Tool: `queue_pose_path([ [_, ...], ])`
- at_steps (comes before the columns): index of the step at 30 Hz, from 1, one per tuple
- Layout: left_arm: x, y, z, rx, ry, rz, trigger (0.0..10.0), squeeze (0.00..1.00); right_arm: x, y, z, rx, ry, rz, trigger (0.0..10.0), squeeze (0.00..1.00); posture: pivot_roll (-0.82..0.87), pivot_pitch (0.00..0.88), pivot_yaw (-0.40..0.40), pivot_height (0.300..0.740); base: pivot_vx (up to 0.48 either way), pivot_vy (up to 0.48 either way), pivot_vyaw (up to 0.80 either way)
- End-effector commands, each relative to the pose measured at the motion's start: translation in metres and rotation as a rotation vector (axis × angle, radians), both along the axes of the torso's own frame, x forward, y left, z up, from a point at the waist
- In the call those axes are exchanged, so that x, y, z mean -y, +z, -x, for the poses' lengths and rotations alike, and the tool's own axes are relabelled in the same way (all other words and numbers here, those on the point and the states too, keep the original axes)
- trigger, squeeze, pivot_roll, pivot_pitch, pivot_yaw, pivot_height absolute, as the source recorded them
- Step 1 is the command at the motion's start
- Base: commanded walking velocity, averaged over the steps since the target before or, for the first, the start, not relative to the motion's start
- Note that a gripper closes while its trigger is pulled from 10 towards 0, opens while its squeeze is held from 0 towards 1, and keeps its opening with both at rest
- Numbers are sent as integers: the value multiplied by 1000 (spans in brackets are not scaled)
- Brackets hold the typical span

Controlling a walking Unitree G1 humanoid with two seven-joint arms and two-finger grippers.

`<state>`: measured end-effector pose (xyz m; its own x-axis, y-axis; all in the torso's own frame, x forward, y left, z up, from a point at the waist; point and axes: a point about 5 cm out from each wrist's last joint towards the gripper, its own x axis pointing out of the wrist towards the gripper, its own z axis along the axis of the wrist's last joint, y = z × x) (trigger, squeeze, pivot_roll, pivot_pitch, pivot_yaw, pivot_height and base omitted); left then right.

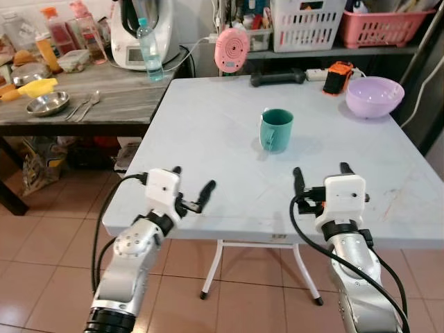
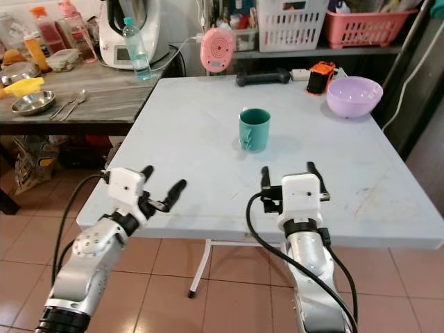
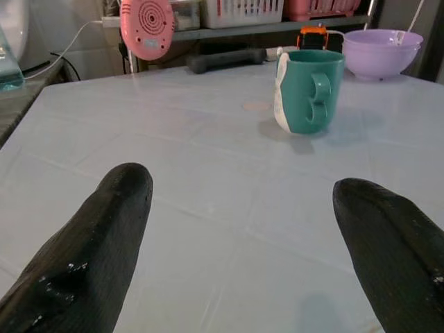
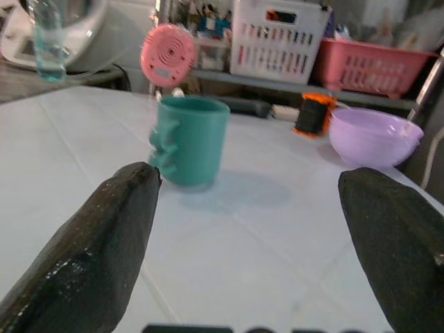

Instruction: Setting the table

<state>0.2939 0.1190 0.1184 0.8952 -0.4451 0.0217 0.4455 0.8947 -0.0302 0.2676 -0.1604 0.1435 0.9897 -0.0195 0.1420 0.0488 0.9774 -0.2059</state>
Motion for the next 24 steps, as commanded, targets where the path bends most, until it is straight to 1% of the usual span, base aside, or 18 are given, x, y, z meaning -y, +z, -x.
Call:
queue_pose_path([
  [1, 5, 2, 0, 2, -22, -2, 10000, 0, 4, 0, 1, 2, -18, 1, 10000, 0, -86, 0, 97, 740, 0, 476, 0],
  [7, 6, 1, 0, 0, -25, -2, 10000, 0, 6, 0, 0, 5, -31, 5, 10000, 0, -86, 0, 97, 740, 0, 474, 0],
  [9, 7, 1, 0, 0, -23, 1, 10000, 0, 7, 1, 0, 8, -40, 6, 10000, 0, -84, 0, 97, 740, 0, 319, 0],
  [14, 9, 4, 1, 29, -14, 3, 10000, 0, 12, 1, -1, 16, -80, 21, 10000, 0, -80, 0, 93, 740, 0, 0, 0],
  [18, 9, 5, 2, 32, -17, 16, 10000, 0, 13, 2, -1, 19, -90, 23, 10000, 0, -80, 0, 92, 740, 0, 0, 0],
  [24, 12, 7, 5, 45, -52, 37, 10000, 0, 17, 3, -2, 24, -114, 35, 10000, 0, -80, 0, 90, 740, 0, 0, 0],
])
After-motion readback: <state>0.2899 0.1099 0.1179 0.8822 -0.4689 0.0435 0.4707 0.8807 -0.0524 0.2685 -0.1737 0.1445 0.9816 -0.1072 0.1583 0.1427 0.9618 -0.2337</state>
